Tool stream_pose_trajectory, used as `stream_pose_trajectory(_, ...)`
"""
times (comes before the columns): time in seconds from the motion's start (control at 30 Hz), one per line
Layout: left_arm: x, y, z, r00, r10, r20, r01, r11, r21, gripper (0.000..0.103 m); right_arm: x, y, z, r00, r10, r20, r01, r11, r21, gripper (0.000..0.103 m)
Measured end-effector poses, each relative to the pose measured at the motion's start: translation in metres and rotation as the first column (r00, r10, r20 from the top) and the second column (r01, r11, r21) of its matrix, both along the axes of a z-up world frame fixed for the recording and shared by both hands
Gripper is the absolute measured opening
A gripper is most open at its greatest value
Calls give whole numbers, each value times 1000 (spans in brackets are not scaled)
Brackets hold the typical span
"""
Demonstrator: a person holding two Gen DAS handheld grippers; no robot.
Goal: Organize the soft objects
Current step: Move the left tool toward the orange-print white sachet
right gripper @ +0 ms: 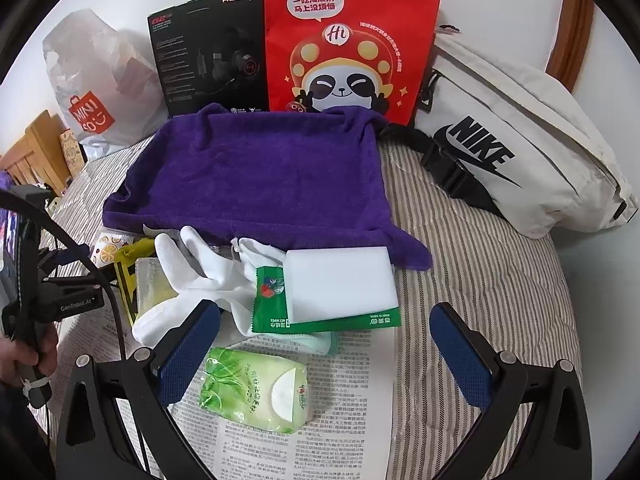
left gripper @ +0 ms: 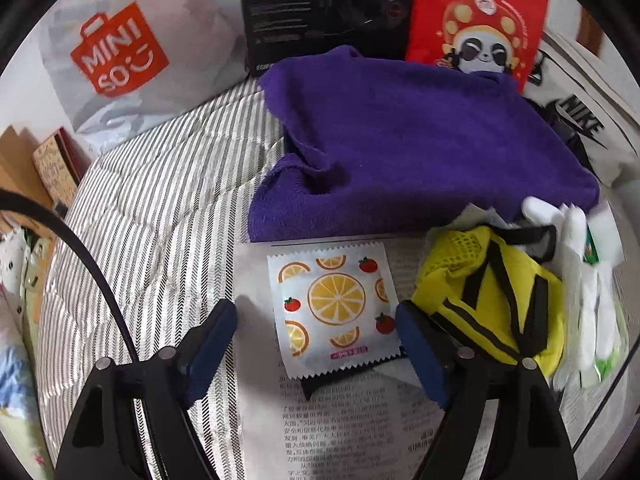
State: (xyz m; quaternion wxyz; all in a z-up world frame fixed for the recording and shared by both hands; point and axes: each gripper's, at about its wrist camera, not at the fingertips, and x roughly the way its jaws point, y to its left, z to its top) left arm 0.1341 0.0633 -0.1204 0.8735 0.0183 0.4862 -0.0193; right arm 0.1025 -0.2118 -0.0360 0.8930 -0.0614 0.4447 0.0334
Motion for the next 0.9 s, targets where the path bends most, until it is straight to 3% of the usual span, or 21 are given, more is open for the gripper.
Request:
stream_pose_trajectory(0.27,10,9,-8,996,80,-48,-83,994,-68,91,4,11,3,999,33,9,-34,999,9,103)
stream_pose_trajectory(0.4,11,8,-9,997,69,-41,-72,995,-71,81,6,15,4,999,49,14,-49,999,4,103)
stream_pose_trajectory(0.53,4,13,-6,998,64,-22,-66,995,-75,52,7,15,9,998,51,29,-51,999,4,103)
stream_pose_trajectory(0.67,-1,32,-2,997,77,-14,-79,989,-127,25,9,15,12,998,53,35,-54,999,9,103)
stream_pose_trajectory(0.83,-5,46,2,997,71,-20,-73,987,-140,24,11,16,12,998,56,35,-56,998,0,103)
stream_pose_trajectory(0.9,-6,49,3,996,85,-15,-86,985,-147,38,11,17,11,998,57,32,-57,998,-3,103)
